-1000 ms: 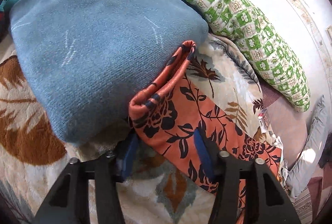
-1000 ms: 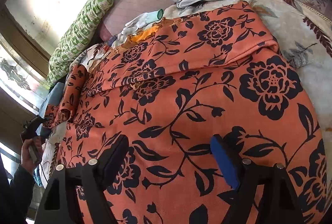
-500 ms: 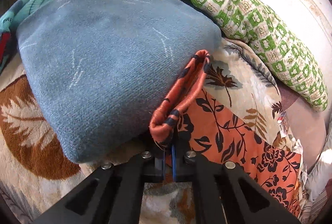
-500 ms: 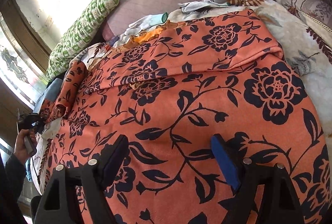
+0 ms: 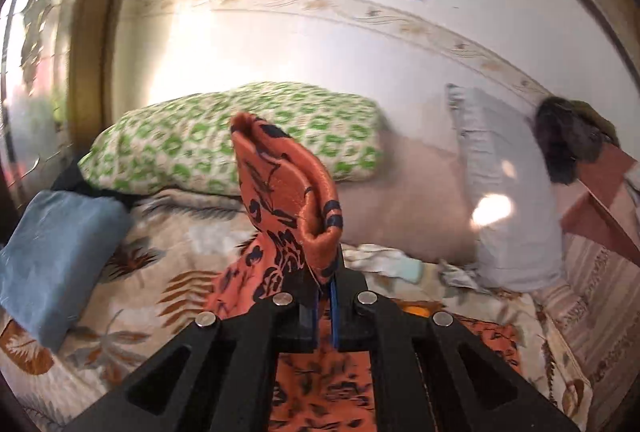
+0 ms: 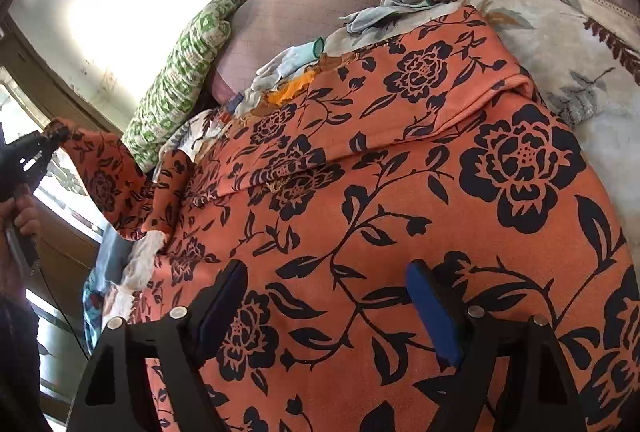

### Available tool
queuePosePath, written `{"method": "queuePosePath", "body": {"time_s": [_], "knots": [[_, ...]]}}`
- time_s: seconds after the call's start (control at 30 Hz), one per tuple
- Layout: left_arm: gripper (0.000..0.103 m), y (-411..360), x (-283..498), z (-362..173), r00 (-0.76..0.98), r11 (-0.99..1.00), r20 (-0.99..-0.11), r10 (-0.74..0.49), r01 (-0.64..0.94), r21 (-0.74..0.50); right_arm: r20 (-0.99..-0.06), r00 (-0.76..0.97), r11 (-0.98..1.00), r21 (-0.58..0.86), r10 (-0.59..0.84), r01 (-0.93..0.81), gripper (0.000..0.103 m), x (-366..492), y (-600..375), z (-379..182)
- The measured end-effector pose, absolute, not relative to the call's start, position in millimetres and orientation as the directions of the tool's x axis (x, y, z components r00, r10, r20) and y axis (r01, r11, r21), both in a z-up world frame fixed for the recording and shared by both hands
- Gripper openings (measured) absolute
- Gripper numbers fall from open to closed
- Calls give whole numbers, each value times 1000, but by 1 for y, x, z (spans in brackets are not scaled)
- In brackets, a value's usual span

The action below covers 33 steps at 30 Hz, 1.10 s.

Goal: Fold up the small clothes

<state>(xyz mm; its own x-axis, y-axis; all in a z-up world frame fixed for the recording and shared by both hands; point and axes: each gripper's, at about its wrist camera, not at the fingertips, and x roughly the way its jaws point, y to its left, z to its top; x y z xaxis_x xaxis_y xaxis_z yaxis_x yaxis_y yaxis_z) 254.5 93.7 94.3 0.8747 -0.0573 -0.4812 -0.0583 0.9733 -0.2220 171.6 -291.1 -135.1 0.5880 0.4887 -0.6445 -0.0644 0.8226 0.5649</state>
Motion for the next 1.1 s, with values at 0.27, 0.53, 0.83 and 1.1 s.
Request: {"method": "queuePosePath", "body": {"time_s": [0.27, 0.53, 0.83, 1.1], "knots": [[4, -118, 289, 57, 810, 971, -537, -234, 219, -93, -523, 668, 682, 731, 529, 32, 84, 167, -346, -124], [49, -205, 309, -115, 345, 942, -908, -235, 312, -125, -467, 733, 560, 817, 495, 142, 84, 169, -392, -130], [81, -70, 266, -40, 627, 980, -755, -193, 166, -114, -509, 726, 604, 780, 462, 162, 84, 175, -389, -133], [85, 70, 296, -130, 452, 986, -879, 154, -133, 105, -546, 677, 683, 725, 493, 88, 84, 201, -367, -103]]}}
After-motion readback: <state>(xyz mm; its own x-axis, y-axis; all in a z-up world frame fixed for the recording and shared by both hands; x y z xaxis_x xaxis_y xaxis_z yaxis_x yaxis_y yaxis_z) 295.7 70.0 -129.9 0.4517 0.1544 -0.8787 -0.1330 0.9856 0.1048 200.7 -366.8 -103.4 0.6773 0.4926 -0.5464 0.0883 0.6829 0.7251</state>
